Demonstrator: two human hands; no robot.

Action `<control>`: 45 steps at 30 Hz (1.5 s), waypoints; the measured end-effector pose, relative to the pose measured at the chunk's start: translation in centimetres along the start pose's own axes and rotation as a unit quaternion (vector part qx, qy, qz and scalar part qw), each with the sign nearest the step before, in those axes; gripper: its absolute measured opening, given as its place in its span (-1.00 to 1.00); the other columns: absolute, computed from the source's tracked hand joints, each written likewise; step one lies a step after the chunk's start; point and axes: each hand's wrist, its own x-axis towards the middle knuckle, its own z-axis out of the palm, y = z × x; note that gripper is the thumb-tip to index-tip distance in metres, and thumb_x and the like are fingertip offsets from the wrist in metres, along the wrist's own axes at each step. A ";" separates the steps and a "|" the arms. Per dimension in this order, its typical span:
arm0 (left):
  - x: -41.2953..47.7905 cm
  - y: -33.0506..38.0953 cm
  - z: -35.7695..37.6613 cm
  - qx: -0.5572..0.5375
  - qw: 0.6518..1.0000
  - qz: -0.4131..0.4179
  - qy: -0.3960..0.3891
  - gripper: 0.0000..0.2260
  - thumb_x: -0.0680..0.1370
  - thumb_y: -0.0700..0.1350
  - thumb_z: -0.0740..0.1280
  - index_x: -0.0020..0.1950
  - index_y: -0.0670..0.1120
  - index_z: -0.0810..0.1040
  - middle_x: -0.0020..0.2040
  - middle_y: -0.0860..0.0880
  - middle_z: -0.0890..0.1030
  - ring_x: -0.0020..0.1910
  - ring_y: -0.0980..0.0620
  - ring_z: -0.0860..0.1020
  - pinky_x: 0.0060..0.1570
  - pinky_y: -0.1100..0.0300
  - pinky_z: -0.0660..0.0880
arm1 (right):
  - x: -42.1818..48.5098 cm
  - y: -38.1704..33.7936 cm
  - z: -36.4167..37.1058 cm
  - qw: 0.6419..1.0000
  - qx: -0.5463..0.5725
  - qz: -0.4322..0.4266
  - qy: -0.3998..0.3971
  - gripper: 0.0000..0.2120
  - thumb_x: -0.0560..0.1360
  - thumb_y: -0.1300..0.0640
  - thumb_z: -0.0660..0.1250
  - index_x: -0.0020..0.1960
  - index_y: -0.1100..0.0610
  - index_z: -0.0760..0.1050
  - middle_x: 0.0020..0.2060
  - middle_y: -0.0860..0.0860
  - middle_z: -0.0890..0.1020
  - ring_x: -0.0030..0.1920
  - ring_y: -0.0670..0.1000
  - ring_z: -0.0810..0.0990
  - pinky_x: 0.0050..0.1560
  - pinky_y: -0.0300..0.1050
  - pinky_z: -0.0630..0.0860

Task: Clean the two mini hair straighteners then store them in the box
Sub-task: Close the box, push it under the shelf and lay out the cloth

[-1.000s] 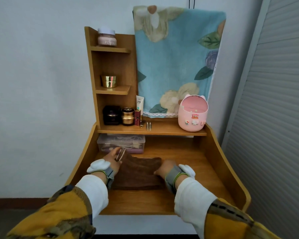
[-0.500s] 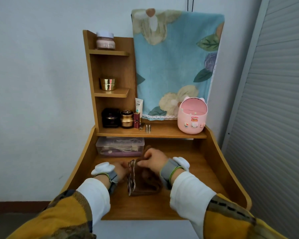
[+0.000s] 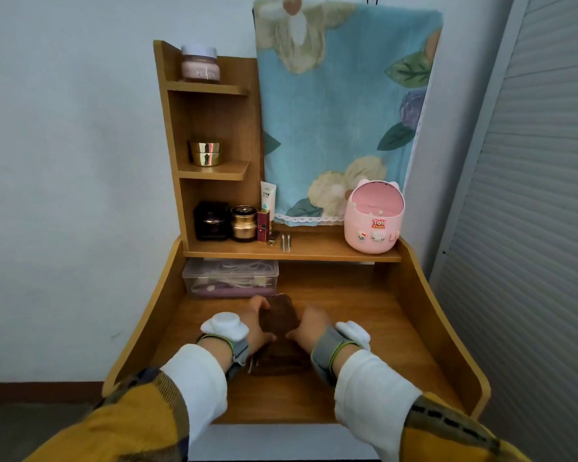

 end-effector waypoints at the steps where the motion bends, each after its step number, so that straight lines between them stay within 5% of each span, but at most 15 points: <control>1: 0.3 0.4 0.4 0.011 1.000 0.015 0.014 -0.52 0.43 -0.09 0.43 0.28 0.01 0.31 0.15 -0.06 0.54 -0.05 0.00 0.52 -0.07 0.21 0.45 | 0.5 0.3 0.0 1.000 0.012 0.014 0.020 -0.62 0.53 0.15 0.32 0.29 0.21 0.33 0.24 0.15 0.49 0.25 0.13 0.49 0.18 -0.07 0.43; 4: 1.2 2.0 2.4 0.019 0.998 0.045 0.025 -0.60 0.49 -0.01 0.36 0.31 0.07 0.38 0.24 -0.04 0.51 0.15 -0.03 0.52 0.13 0.17 0.45 | 2.4 1.8 -1.1 0.997 0.015 0.024 0.072 -0.89 0.54 0.23 0.24 0.05 0.09 0.41 0.11 0.12 0.54 0.20 0.15 0.51 0.05 -0.07 0.41; 7: 3.0 3.6 4.4 0.069 0.995 0.077 -0.010 -0.54 0.56 0.10 0.23 0.44 0.06 0.30 0.36 -0.08 0.38 0.32 -0.08 0.39 0.31 0.11 0.35 | 4.6 4.0 -3.1 0.996 -0.002 0.016 0.086 -0.73 0.50 0.31 0.16 -0.31 0.06 0.25 -0.25 0.05 0.47 -0.05 0.12 0.51 -0.14 -0.17 0.28; 11: 4.7 5.7 4.6 0.176 0.977 0.115 0.027 -0.57 0.55 0.21 0.15 0.38 0.10 0.38 0.27 -0.05 0.30 0.25 -0.08 0.32 0.24 0.08 0.32 | 7.5 5.3 -7.3 0.996 -0.061 0.024 0.052 -0.74 0.41 0.30 0.18 -0.06 0.00 0.51 0.10 0.12 0.52 0.08 0.18 0.51 0.07 -0.12 0.43; 14: 5.3 6.1 4.4 0.216 0.961 0.164 0.058 -0.64 0.52 0.20 0.21 0.28 0.14 0.45 0.34 0.02 0.24 0.37 -0.07 0.18 0.32 0.00 0.20 | 9.3 5.9 -9.2 0.993 -0.093 0.052 0.053 -0.71 0.52 0.15 0.21 0.21 -0.02 0.50 0.29 0.09 0.41 0.30 0.16 0.36 0.29 -0.07 0.31; 19: 6.2 4.6 4.8 0.174 0.963 0.207 0.009 -0.65 0.54 0.08 0.25 0.33 0.10 0.41 0.36 0.06 0.31 0.30 -0.03 0.29 0.27 0.18 0.27 | 8.6 7.6 -6.1 0.971 -0.111 0.048 0.205 -0.76 0.54 0.01 0.22 0.18 -0.02 0.49 0.24 0.05 0.40 0.26 0.13 0.34 0.23 0.01 0.33; 24: 5.5 4.4 4.9 0.176 0.962 0.210 0.018 -0.64 0.56 0.08 0.21 0.37 0.13 0.41 0.35 0.08 0.34 0.29 -0.02 0.28 0.28 0.19 0.25 | 6.9 7.7 -4.1 0.971 -0.074 0.116 0.195 -0.53 0.51 -0.15 0.22 0.36 -0.02 0.26 0.32 0.13 0.25 0.33 0.19 0.26 0.27 0.10 0.31; 29: 4.3 4.3 3.9 0.147 0.970 0.192 -0.012 -0.66 0.59 -0.04 0.18 0.38 0.08 0.41 0.44 0.07 0.31 0.39 0.03 0.30 0.36 0.21 0.22 | 6.8 7.1 -2.7 0.985 -0.083 0.074 0.132 -0.36 0.42 -0.32 0.25 0.42 -0.18 0.18 0.48 0.03 0.04 0.44 0.21 0.09 0.37 0.20 0.17; 33: 2.7 2.1 0.7 0.091 0.970 0.138 0.177 -0.77 0.49 -0.29 0.25 0.03 0.00 0.53 0.15 0.04 0.47 0.16 0.05 0.44 0.12 0.26 0.37 | 7.5 5.7 -2.3 0.987 -0.120 0.012 0.107 -0.51 0.49 -0.10 0.29 0.40 -0.12 0.28 0.46 0.01 0.18 0.40 0.19 0.19 0.34 0.12 0.27; 37: 3.1 -1.4 -3.2 0.091 0.944 0.020 0.317 -0.62 0.45 -0.32 0.25 0.21 0.00 0.47 0.25 -0.02 0.46 0.26 -0.05 0.40 0.22 0.07 0.35 | 6.5 3.2 -0.8 0.972 -0.101 -0.157 0.141 -0.68 0.45 0.15 0.29 0.18 -0.03 0.48 0.20 0.03 0.46 0.19 0.15 0.44 0.13 -0.07 0.42; 39: 4.3 -3.8 -5.6 0.109 0.958 -0.038 0.262 -0.52 0.48 -0.25 0.25 0.39 0.04 0.36 0.40 -0.04 0.38 0.38 -0.07 0.33 0.35 0.03 0.30 | 5.2 0.8 1.0 0.944 -0.118 -0.271 0.146 -0.67 0.46 0.13 0.29 0.21 -0.06 0.47 0.14 -0.02 0.47 0.15 0.07 0.43 0.10 -0.10 0.41; 42: 6.3 -5.9 -8.4 0.154 0.982 -0.090 0.057 -0.39 0.52 -0.16 0.27 0.52 0.07 0.12 0.54 -0.01 0.13 0.51 -0.09 0.12 0.47 0.02 0.12 | 3.9 -3.2 3.3 0.880 -0.169 -0.416 0.156 -0.58 0.52 0.11 0.26 0.36 -0.11 0.35 0.21 0.00 0.42 0.19 0.07 0.35 0.07 -0.07 0.40; 45: 6.9 -6.1 -9.6 0.237 0.967 -0.076 -0.054 -0.43 0.60 -0.10 0.19 0.54 0.04 0.00 0.56 -0.02 0.01 0.53 -0.08 0.02 0.49 0.14 -0.03 | 4.0 -7.3 4.6 0.851 -0.188 -0.467 0.151 -0.63 0.53 0.09 0.26 0.32 0.08 0.45 0.23 0.12 0.43 0.22 0.16 0.34 0.12 0.02 0.36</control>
